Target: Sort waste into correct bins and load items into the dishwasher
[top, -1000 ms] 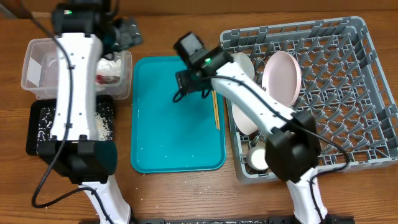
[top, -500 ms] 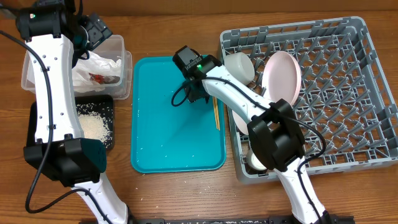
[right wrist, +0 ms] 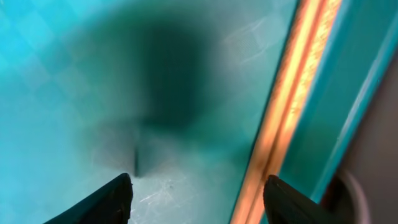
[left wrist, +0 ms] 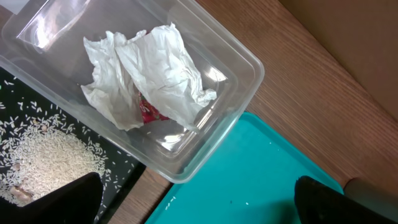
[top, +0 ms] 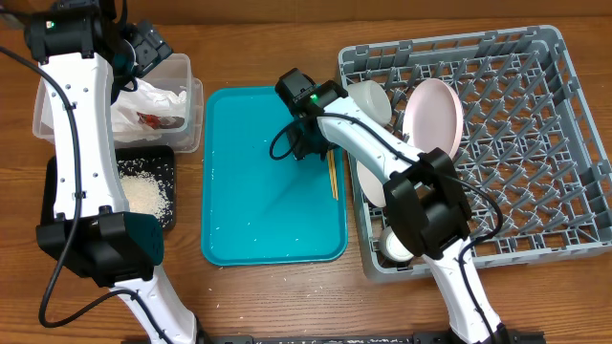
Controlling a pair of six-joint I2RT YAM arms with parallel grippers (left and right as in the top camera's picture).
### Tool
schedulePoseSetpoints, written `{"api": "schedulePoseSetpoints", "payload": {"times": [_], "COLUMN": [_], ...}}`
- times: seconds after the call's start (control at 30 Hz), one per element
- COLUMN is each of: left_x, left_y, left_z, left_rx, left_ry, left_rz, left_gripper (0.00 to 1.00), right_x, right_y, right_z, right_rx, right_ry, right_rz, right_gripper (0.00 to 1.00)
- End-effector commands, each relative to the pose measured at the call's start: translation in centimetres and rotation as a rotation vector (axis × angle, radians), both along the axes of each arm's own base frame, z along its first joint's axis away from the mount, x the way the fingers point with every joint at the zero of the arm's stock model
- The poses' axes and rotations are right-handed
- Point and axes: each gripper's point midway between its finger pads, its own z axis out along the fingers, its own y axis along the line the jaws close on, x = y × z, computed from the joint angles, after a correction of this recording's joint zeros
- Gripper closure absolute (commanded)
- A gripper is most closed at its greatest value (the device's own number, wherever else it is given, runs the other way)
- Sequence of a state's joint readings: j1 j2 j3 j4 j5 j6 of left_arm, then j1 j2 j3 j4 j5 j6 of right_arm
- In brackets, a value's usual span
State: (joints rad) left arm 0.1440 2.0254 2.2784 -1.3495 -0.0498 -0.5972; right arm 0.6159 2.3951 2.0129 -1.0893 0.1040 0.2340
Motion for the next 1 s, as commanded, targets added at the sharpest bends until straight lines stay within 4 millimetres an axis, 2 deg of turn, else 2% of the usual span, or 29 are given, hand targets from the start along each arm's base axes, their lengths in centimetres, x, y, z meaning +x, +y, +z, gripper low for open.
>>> {"api": "schedulePoseSetpoints", "payload": {"times": [0.0, 0.07, 0.17, 0.27, 0.3, 0.33, 0.47, 0.57, 0.67, 0.73, 0.77, 0.8, 0.83, 0.87, 0.9, 0.97], "left_x": [0.1, 0.1, 0.1, 0.1, 0.1, 0.1, 0.1, 0.1, 0.1, 0.1, 0.2, 0.2, 0.2, 0.2, 0.2, 0.2], "left_y": [0.2, 0.2, 0.2, 0.2, 0.2, 0.2, 0.2, 0.3, 0.3, 0.0, -0.1, -0.1, -0.1, -0.1, -0.1, -0.1], "left_z": [0.5, 0.5, 0.5, 0.5, 0.5, 0.5, 0.5, 0.5, 0.5, 0.5, 0.5, 0.5, 0.5, 0.5, 0.5, 0.5], "left_rx": [0.007, 0.008, 0.008, 0.008, 0.007, 0.008, 0.008, 0.008, 0.008, 0.008, 0.008, 0.008, 0.008, 0.008, 0.008, 0.008], "left_ry": [-0.014, -0.014, -0.014, -0.014, -0.014, -0.014, -0.014, -0.014, -0.014, -0.014, -0.014, -0.014, -0.014, -0.014, -0.014, -0.014], "left_rz": [0.016, 0.016, 0.016, 0.016, 0.016, 0.016, 0.016, 0.017, 0.017, 0.011, 0.009, 0.009, 0.009, 0.009, 0.009, 0.009], "left_gripper": [0.0, 0.0, 0.0, 0.0, 0.0, 0.0, 0.0, 0.0, 0.0, 0.0, 0.0, 0.0, 0.0, 0.0, 0.0, 0.0], "right_x": [-1.2, -1.9, -2.1, -2.2, -2.3, -2.4, -2.5, -2.0, -1.2, -0.6, -0.5, -0.5, -0.3, -0.3, -0.1, 0.7], "right_y": [0.3, 0.2, -0.1, -0.2, -0.2, -0.4, -0.6, 0.2, 1.8, 3.1, 3.4, 3.4, 2.8, 2.4, 0.5, -1.8], "right_z": [-2.3, -3.4, -3.6, -3.6, -3.6, -3.6, -2.6, 0.6, 6.6, 13.0, 15.3, 18.9, 20.7, 21.5, 23.0, 24.2], "right_rx": [0.018, 0.014, 0.0, -0.006, -0.008, -0.018, -0.044, -0.028, 0.027, 0.109, 0.146, 0.196, 0.218, 0.223, 0.212, 0.216], "right_ry": [0.086, 0.126, 0.138, 0.141, 0.144, 0.147, 0.149, 0.126, 0.046, -0.06, -0.094, -0.152, -0.178, -0.19, -0.213, -0.233], "right_rz": [0.016, 0.033, 0.032, 0.032, 0.032, 0.031, 0.034, 0.043, 0.062, 0.072, 0.074, 0.046, 0.018, 0.007, -0.047, -0.105], "right_gripper": [0.33, 0.33, 0.34, 0.79, 0.9, 0.96, 0.96, 0.96, 0.96, 0.96, 0.96, 0.96, 0.96, 0.96, 0.96, 0.96]}}
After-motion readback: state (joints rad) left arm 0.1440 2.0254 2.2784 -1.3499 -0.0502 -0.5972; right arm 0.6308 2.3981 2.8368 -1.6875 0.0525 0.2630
